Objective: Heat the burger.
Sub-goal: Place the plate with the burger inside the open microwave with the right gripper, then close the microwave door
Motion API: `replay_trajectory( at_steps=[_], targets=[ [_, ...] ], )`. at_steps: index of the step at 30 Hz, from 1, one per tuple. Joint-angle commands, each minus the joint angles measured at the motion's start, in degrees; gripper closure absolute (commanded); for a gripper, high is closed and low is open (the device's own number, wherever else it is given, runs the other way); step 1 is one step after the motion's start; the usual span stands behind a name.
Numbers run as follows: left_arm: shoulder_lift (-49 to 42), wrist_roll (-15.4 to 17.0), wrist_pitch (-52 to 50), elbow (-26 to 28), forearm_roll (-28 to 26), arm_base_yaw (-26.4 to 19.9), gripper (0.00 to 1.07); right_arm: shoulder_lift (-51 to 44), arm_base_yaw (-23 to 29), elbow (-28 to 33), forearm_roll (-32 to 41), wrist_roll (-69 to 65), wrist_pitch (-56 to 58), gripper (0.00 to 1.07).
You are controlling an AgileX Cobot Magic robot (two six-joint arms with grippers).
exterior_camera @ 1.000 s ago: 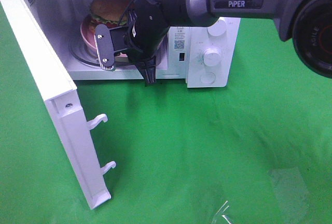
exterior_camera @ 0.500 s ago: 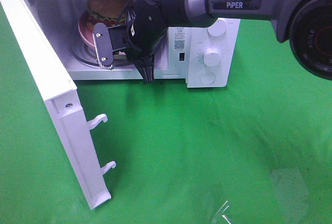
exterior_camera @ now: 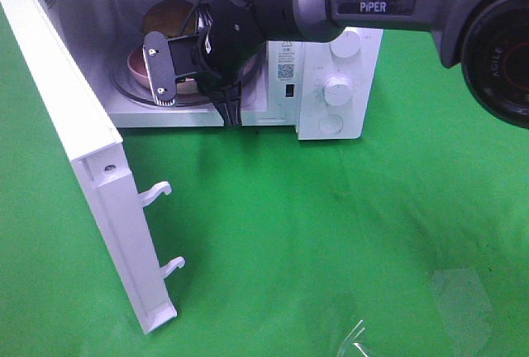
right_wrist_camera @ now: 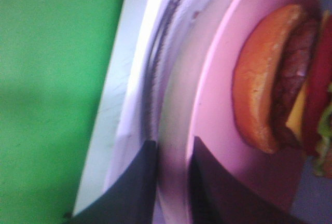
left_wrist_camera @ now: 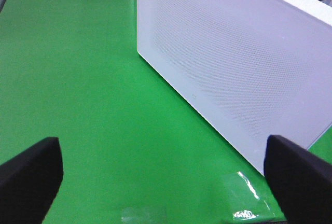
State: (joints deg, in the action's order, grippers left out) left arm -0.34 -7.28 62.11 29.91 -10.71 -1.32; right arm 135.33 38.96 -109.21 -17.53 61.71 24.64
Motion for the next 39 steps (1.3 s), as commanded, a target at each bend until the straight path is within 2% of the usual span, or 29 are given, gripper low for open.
replay_trajectory(
  at_steps=[1, 2, 6, 13, 26, 28, 36, 39],
  targets=[
    [-0.9, 0.1, -0.7, -0.2, -0.1, 0.3, 0.09, -1.0, 0.3, -0.7, -0.3, -0.6, -2.2, 0.80],
    [-0.9, 0.1, -0.7, -0.2, -0.1, 0.3, 0.09, -1.0, 0.3, -0.7, 0.3, -1.3, -2.2, 0.75],
    [-0.9, 0.1, -0.7, -0.2, -0.1, 0.3, 0.09, -1.0, 0.3, -0.7, 0.3, -3.4, -1.5, 0.71],
    [-0.9, 0.1, -0.7, -0.2, -0.1, 0.3, 0.09, -1.0, 0.3, -0.6, 0.3, -4.9, 0.1, 0.71],
    [-0.9, 0.1, -0.7, -0.2, -0.1, 0.3, 0.09, -4.0, 0.3, 3.0, 0.3, -6.1, 0.8, 0.71],
    [-0.9, 0.1, -0.7, -0.2, -0.1, 0.3, 0.09, -4.7, 0.2, 3.8, 0.4, -6.1, 0.3, 0.71],
    [-0.9, 0.1, -0.7, -0.2, -0.1, 0.3, 0.09, -10.4, 0.3, 13.3, 0.7, -6.1, -4.0, 0.70],
    [-0.9, 0.1, -0.7, -0.2, -0.1, 0.3, 0.09, -10.9, 0.3, 14.2, 0.7, -6.1, -4.0, 0.69]
  ],
)
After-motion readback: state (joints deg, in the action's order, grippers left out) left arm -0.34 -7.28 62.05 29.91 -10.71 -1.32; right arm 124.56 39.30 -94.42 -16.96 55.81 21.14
